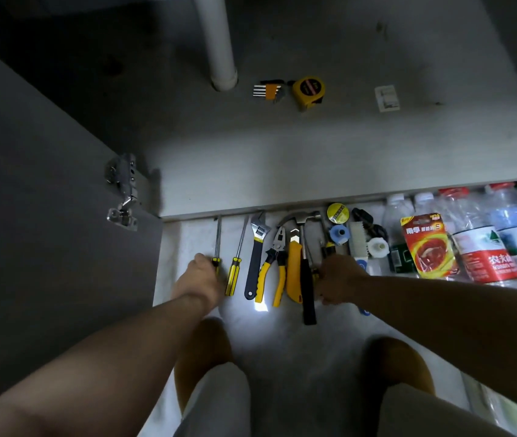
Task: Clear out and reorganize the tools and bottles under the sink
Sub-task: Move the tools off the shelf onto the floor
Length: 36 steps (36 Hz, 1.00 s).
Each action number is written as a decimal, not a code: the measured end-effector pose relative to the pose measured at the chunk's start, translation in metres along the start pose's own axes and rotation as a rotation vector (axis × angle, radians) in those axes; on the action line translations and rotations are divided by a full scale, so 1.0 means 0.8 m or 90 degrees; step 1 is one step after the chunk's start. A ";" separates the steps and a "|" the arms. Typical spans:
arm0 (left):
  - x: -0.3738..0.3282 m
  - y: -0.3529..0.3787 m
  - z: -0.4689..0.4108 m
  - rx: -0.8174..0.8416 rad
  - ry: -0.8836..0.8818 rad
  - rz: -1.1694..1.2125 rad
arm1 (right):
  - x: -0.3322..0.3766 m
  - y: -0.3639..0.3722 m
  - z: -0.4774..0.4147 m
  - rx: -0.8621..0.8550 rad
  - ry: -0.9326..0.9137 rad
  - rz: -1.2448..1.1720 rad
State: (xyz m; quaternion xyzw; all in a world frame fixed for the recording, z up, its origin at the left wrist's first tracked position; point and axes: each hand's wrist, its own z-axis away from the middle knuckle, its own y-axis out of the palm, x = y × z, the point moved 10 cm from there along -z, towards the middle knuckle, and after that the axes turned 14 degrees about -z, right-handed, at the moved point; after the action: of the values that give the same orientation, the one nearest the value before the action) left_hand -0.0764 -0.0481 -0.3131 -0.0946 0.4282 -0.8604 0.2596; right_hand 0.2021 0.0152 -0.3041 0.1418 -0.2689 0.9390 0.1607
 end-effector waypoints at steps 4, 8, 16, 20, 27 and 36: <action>0.004 0.012 -0.013 0.035 -0.034 0.003 | -0.011 -0.002 -0.015 0.000 0.028 -0.023; 0.002 0.017 -0.015 0.048 -0.019 -0.017 | -0.025 0.004 -0.024 0.017 0.070 -0.044; -0.016 -0.007 0.000 -0.009 0.014 -0.044 | -0.007 -0.005 -0.018 0.008 -0.026 -0.021; -0.059 -0.051 0.024 -0.123 0.119 -0.065 | 0.032 -0.030 -0.005 -0.009 -0.179 0.001; -0.168 -0.136 0.061 -0.261 0.387 -0.009 | 0.105 -0.139 0.045 -0.215 -0.411 -0.090; -0.270 -0.243 -0.038 -0.303 0.384 -0.144 | 0.113 -0.264 0.012 -0.409 -0.376 -0.184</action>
State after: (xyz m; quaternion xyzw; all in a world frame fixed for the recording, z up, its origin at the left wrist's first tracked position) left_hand 0.0239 0.1840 -0.1665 0.0582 0.6595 -0.7495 -0.0031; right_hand 0.2019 0.1999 -0.1674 0.3826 -0.5584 0.6951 0.2422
